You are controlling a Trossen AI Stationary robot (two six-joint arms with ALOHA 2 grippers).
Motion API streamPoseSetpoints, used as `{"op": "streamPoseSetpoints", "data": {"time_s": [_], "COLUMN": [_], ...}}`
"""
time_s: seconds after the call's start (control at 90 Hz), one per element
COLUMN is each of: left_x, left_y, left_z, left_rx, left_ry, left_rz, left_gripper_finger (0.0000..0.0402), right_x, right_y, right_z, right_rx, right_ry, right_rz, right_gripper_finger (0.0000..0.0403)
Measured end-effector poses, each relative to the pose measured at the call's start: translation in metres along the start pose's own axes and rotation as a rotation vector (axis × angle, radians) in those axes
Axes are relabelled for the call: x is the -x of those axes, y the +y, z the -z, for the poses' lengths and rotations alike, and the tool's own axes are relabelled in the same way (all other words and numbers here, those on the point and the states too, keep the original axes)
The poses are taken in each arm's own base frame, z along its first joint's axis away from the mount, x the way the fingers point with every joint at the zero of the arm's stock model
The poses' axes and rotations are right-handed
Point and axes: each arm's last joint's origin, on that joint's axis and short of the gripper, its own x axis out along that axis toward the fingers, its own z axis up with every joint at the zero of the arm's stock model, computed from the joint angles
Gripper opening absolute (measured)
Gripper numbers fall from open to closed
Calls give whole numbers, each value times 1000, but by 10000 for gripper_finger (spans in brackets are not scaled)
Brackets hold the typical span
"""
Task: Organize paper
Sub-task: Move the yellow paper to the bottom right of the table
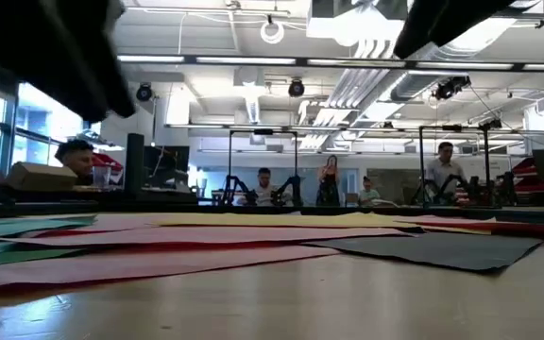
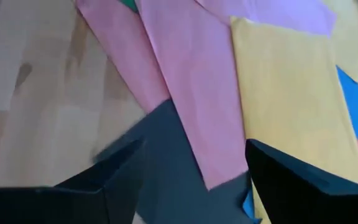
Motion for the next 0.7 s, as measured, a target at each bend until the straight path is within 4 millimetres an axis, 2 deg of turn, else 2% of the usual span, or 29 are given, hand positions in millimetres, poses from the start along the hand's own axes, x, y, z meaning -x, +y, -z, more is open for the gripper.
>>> {"op": "streamPoseSetpoints", "data": {"time_s": [0.122, 0.2, 0.489, 0.7], "left_x": [-1, -7, -38, -61], "left_y": [19, 28, 43, 61], "left_z": [-8, -9, -11, -12], "left_rx": [25, 51, 158, 259], "left_ry": [-44, -83, -176, -183], "left_rz": [6, 33, 91, 35], "left_gripper_finger": [234, 234, 234, 234], "right_x": [6, 4, -25, -58], "right_y": [1, 3, -5, -23], "right_z": [6, 14, 50, 67], "right_rx": [3, 4, -73, -6], "right_ry": [19, 30, 110, 124], "right_rz": [28, 44, 163, 217], "right_gripper_finger": [256, 256, 256, 256]}}
